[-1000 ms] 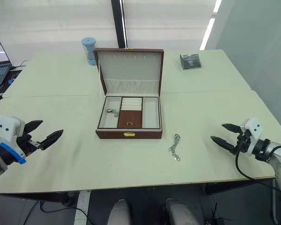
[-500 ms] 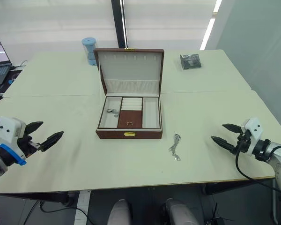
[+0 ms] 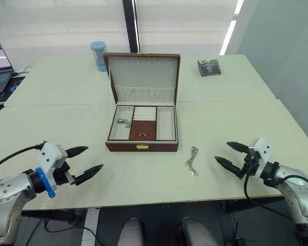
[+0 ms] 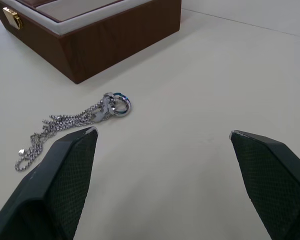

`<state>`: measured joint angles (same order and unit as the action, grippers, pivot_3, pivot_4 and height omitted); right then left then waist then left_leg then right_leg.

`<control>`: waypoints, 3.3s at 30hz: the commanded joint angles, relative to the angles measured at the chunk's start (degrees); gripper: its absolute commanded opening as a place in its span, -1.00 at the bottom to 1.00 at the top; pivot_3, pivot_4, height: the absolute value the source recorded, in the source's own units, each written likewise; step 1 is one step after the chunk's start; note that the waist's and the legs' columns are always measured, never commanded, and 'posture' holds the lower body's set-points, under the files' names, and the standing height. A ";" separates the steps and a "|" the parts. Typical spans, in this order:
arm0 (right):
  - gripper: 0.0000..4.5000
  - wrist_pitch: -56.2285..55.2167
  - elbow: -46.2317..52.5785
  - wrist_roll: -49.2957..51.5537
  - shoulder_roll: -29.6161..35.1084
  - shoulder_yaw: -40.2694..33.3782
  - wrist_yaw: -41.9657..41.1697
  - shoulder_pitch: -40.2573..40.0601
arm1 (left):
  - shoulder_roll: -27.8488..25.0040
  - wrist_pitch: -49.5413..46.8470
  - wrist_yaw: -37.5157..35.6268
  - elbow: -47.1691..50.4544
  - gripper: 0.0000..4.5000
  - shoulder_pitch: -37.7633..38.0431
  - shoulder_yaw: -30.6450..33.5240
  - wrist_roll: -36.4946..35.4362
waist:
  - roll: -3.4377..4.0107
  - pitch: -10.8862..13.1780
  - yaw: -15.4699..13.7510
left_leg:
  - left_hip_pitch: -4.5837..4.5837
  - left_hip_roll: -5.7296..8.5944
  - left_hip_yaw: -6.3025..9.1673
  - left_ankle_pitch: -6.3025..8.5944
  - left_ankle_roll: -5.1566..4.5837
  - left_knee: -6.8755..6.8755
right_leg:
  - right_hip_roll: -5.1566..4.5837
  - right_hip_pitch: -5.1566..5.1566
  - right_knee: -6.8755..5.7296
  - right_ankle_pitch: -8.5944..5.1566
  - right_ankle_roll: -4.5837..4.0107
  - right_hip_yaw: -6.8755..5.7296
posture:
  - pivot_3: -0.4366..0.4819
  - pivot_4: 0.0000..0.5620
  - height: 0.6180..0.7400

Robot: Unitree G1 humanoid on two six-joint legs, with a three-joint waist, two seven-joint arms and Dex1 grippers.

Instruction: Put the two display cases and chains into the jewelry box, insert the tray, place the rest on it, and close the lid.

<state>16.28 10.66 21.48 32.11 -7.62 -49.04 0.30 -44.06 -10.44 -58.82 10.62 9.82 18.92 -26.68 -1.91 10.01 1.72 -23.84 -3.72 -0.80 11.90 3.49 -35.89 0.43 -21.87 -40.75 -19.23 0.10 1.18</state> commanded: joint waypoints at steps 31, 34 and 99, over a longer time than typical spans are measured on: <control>0.99 23.09 13.24 -14.61 -5.69 22.69 22.98 4.00 | 3.37 4.43 -1.99 8.87 1.00 -2.00 -15.35 2.11 | -0.17 -0.13 0.10 | 0.02 0.04 0.22 0.00 0.00 -0.05 | 0.20 0.02 0.00 0.00 0.01 -0.01 | -0.05 -0.47 1.00; 0.99 24.19 11.39 -15.71 -6.15 22.83 23.89 4.39 | 3.39 4.67 -1.68 8.53 1.00 -1.93 -15.28 2.26 | -0.22 -0.19 0.13 | 0.09 0.01 0.23 0.00 -0.01 -0.06 | 0.23 0.09 0.00 0.00 0.00 -0.02 | -0.05 -0.47 1.00; -0.98 27.23 1.59 -1.50 -24.50 13.35 24.77 40.72 | 11.30 4.66 12.63 13.97 1.00 7.98 -8.52 1.94 | -0.19 -0.25 0.11 | 0.00 -0.03 0.34 0.00 -0.01 -0.06 | 0.14 0.02 -0.01 0.01 -0.02 -0.04 | -0.05 -0.47 1.00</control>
<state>45.16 11.52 19.25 8.02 7.20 -24.54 39.54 -33.19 -6.96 -46.74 22.54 17.48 9.36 -24.69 -2.10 9.77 1.84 -23.85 -3.75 -0.46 11.90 3.48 -35.94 0.54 -21.86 -40.76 -19.22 0.08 1.14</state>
